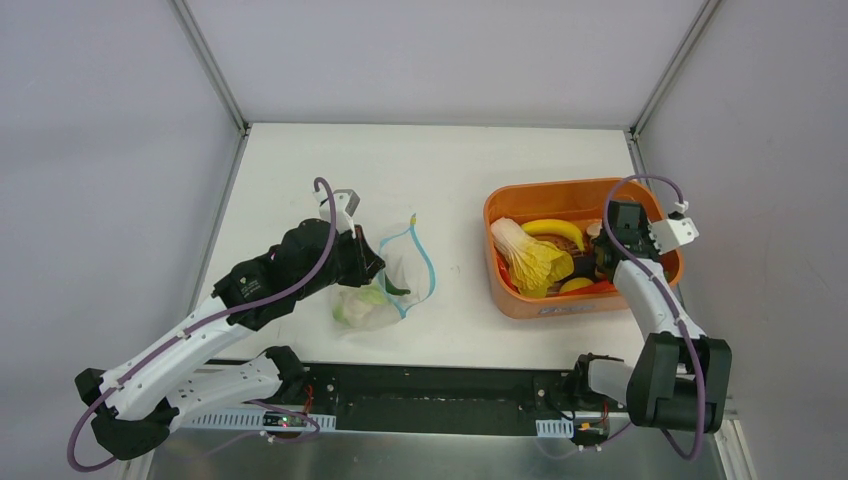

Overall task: Place the food in the zip-top bag and seal the zipper
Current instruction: Pick up the fake fruit from the bin, then place the fake fruit in the zipper food storage bag.

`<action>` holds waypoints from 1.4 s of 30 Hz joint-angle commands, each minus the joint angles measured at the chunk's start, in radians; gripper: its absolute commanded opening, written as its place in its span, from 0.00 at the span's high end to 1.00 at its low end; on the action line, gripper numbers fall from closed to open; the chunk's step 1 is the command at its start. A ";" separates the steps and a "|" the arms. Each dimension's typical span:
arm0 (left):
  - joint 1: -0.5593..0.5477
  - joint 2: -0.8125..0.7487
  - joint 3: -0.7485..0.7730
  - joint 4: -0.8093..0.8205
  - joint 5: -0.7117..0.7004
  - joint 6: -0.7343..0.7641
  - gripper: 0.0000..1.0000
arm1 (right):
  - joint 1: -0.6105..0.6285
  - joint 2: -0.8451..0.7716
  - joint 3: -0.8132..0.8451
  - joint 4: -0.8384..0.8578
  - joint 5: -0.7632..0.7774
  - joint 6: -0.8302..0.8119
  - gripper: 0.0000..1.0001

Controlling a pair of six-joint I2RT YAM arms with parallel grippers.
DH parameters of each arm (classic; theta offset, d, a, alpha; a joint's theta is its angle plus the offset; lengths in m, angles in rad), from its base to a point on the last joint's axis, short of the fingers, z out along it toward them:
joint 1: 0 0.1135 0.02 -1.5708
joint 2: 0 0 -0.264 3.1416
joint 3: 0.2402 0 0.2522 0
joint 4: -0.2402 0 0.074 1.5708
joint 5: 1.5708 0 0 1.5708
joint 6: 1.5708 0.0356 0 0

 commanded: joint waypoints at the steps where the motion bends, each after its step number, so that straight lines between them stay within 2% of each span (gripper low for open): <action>1: 0.009 -0.007 0.012 0.016 -0.009 -0.013 1.00 | -0.004 -0.057 0.029 0.077 -0.112 -0.086 0.97; 5: 0.009 -0.005 0.009 0.015 -0.011 -0.016 1.00 | -0.004 -0.114 0.048 0.089 -0.253 -0.130 1.00; 11: 0.009 -0.008 0.001 0.019 -0.019 -0.016 1.00 | -0.004 -0.195 0.139 -0.010 -0.459 -0.169 1.00; 23: 0.009 -0.006 -0.020 0.040 -0.009 -0.019 1.00 | -0.004 -0.244 0.194 -0.081 -0.689 -0.153 1.00; 34: 0.009 -0.008 -0.024 0.061 -0.007 -0.015 1.00 | -0.004 -0.290 0.261 -0.087 -0.778 -0.122 1.00; 42: 0.009 -0.004 -0.029 0.063 0.001 -0.020 1.00 | -0.004 -0.311 0.299 -0.061 -1.005 -0.055 1.00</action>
